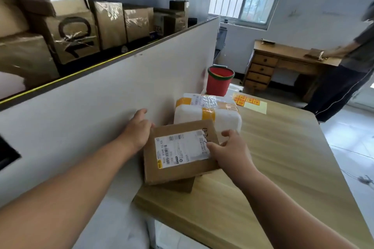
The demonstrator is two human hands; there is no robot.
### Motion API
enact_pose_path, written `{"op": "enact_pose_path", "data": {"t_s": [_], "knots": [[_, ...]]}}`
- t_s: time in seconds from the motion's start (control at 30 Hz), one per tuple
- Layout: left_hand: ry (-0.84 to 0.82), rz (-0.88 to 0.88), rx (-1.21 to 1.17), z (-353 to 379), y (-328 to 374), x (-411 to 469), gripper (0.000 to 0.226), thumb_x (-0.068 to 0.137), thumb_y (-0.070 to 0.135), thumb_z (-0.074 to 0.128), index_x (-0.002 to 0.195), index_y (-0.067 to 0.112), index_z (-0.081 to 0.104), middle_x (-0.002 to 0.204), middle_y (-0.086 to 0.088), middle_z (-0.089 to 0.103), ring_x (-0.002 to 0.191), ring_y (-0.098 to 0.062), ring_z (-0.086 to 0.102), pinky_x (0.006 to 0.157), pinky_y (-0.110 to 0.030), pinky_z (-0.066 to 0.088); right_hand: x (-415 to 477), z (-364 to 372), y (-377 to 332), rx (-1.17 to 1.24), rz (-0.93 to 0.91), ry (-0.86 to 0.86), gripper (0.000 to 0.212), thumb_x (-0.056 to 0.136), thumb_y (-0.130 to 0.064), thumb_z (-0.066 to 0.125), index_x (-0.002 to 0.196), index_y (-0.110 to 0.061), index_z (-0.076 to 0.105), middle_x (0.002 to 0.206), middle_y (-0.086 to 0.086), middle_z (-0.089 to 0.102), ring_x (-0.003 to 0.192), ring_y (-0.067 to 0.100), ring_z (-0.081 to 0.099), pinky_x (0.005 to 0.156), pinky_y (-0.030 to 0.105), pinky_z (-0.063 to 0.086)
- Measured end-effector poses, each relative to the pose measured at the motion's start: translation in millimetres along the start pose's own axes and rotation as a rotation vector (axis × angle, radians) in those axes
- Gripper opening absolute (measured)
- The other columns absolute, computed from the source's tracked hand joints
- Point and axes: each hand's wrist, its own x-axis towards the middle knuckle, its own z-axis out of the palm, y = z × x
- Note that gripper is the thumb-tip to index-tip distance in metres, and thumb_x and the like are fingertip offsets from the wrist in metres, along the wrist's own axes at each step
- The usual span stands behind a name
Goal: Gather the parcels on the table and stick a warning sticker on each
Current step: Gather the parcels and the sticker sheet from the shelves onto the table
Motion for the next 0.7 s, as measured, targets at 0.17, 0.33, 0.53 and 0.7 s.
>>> {"op": "enact_pose_path", "data": {"t_s": [0.17, 0.33, 0.53, 0.7], "knots": [[0.019, -0.020, 0.036, 13, -12, 14, 0.054, 0.098, 0.013, 0.039, 0.149, 0.012, 0.022, 0.117, 0.001, 0.057, 0.102, -0.011, 0.055, 0.085, -0.015, 0.041, 34, 3, -1, -0.183, -0.028, -0.025, 0.056, 0.080, -0.038, 0.072, 0.126, -0.023, 0.043, 0.097, -0.005, 0.059, 0.088, 0.017, 0.063, 0.076, 0.040, 0.057], [0.186, -0.061, 0.084, 21, -12, 4, 0.071, 0.090, 0.033, 0.061, 0.146, 0.009, 0.024, 0.142, -0.012, 0.044, 0.124, -0.024, 0.048, 0.098, -0.032, 0.041, 56, 4, -3, -0.339, -0.004, -0.117, 0.038, 0.085, -0.054, 0.058, 0.104, -0.021, 0.052, 0.089, -0.006, 0.060, 0.082, 0.016, 0.062, 0.074, 0.041, 0.056], [0.109, -0.154, 0.175, 23, -6, -2, 0.035, 0.088, 0.029, 0.062, 0.116, 0.017, 0.044, 0.096, 0.005, 0.058, 0.078, -0.007, 0.057, 0.058, -0.022, 0.043, 61, 6, 1, -0.112, 0.068, -0.267, 0.034, 0.090, -0.049, 0.054, 0.106, -0.020, 0.054, 0.094, 0.001, 0.063, 0.084, 0.021, 0.064, 0.074, 0.043, 0.059], [0.064, -0.008, 0.377, 12, 6, 10, 0.061, 0.084, 0.034, 0.060, 0.141, 0.025, 0.040, 0.131, -0.004, 0.050, 0.117, -0.022, 0.051, 0.101, -0.034, 0.042, 57, 0, -2, 0.000, 0.091, -0.332, 0.025, 0.093, -0.039, 0.056, 0.108, -0.019, 0.053, 0.098, 0.002, 0.063, 0.083, 0.021, 0.065, 0.073, 0.039, 0.060]]}}
